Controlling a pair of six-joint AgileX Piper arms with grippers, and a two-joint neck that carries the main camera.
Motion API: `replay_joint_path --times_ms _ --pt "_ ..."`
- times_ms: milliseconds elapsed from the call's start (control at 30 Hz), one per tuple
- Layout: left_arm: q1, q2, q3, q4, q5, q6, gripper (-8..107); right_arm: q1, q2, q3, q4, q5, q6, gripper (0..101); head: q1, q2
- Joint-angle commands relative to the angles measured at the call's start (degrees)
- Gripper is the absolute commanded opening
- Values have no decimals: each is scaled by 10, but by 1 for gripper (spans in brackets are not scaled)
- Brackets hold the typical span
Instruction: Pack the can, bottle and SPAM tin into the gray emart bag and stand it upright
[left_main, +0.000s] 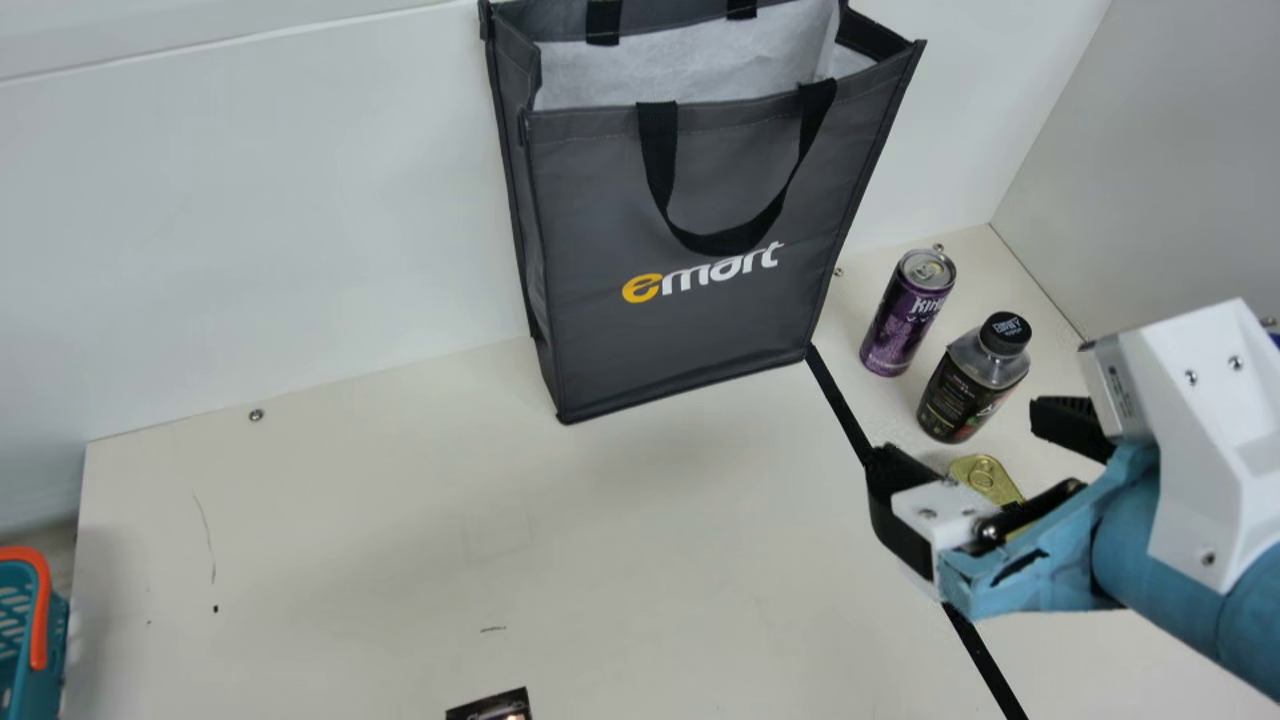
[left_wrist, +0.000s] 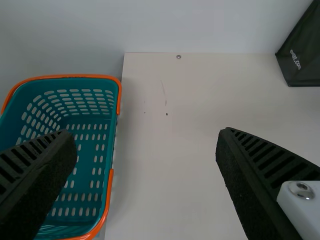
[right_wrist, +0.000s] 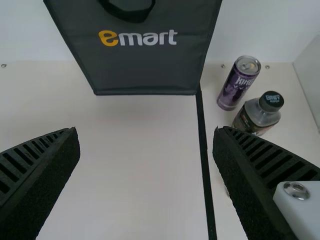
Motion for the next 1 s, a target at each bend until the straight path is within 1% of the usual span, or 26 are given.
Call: replay_joint_path --times_ms 0,233,467,667,967 --pt "0 0 0 0 0 0 90 11 8 -10 -15 0 5 95 -13 -1" --pt "0 0 0 0 0 0 90 54 39 -44 -59 0 22 95 -13 -1" --pt "0 0 0 0 0 0 90 80 75 -85 -82 -1 25 95 -13 -1" --pt "0 0 0 0 0 0 90 71 107 -120 -74 -9 -1 95 -13 -1" --pt "0 0 0 0 0 0 90 25 144 -156 -28 -26 -80 95 -13 -1"
